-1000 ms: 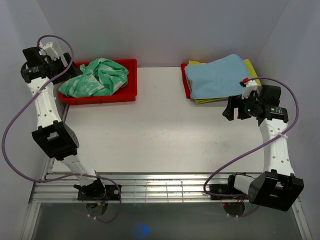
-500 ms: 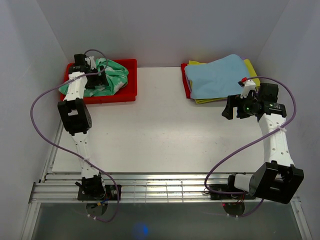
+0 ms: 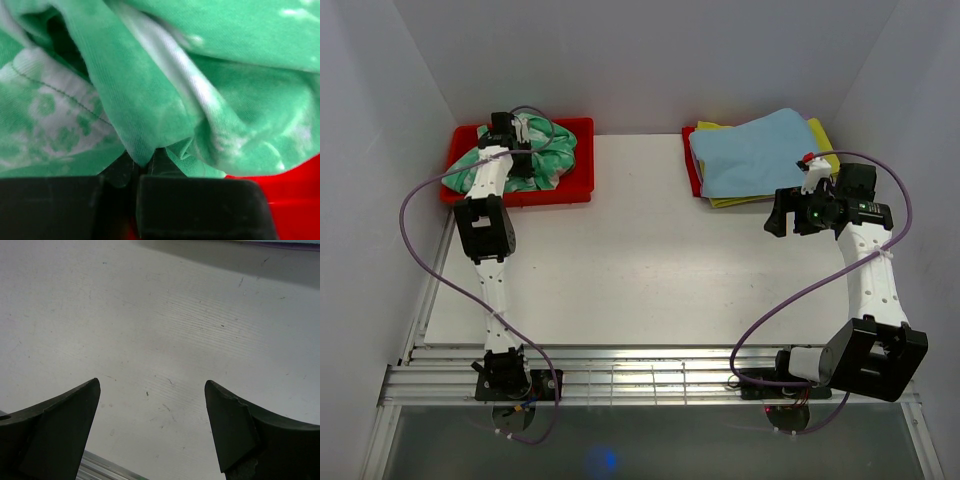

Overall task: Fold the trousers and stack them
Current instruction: Grab the trousers from the pile

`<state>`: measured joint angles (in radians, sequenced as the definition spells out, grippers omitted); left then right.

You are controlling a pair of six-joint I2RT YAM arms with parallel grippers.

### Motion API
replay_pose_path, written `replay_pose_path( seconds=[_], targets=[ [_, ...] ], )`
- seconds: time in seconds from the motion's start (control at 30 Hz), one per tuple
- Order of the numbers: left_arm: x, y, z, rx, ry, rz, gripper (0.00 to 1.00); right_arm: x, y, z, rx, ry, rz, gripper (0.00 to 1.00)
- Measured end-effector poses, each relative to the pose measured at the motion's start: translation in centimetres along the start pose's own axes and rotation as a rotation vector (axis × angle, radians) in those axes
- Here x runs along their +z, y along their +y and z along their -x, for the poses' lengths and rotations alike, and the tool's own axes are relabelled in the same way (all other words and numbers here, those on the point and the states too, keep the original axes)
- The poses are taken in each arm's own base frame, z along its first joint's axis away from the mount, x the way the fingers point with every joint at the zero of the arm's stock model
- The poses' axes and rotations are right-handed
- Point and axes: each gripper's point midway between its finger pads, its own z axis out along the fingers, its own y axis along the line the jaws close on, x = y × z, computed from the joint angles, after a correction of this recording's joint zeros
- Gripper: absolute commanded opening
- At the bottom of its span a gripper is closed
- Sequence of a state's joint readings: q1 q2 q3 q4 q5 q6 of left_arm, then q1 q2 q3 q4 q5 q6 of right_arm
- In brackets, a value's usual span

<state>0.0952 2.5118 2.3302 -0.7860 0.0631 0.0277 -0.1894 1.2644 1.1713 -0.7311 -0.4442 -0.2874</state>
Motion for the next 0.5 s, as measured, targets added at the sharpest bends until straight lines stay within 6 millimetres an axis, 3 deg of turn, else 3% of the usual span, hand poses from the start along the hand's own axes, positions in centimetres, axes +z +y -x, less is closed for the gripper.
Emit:
replay_pose_path(
  seconds=[0.2, 0.3, 0.4, 0.5],
  targets=[
    [-1.1, 0.1, 2.3, 0.021, -0.064, 0.006, 0.0, 0.0, 0.0, 0.0, 0.001, 0.0, 0.0, 0.9],
    [-2.8, 0.2, 5.0, 0.024, -0.154, 0.012, 0.0, 0.0, 0.0, 0.0, 0.001, 0.0, 0.0, 0.9],
    [-6.7, 0.2, 9.2, 0.028, -0.297, 0.024, 0.0, 0.0, 0.0, 0.1, 0.001, -0.001, 0.0, 0.9],
    [-12.6, 0.3, 14.2, 0.027, -0.478, 0.037, 0.0, -0.1, 0.0, 0.1, 0.004, -0.003, 0.0, 0.9]
  ],
)
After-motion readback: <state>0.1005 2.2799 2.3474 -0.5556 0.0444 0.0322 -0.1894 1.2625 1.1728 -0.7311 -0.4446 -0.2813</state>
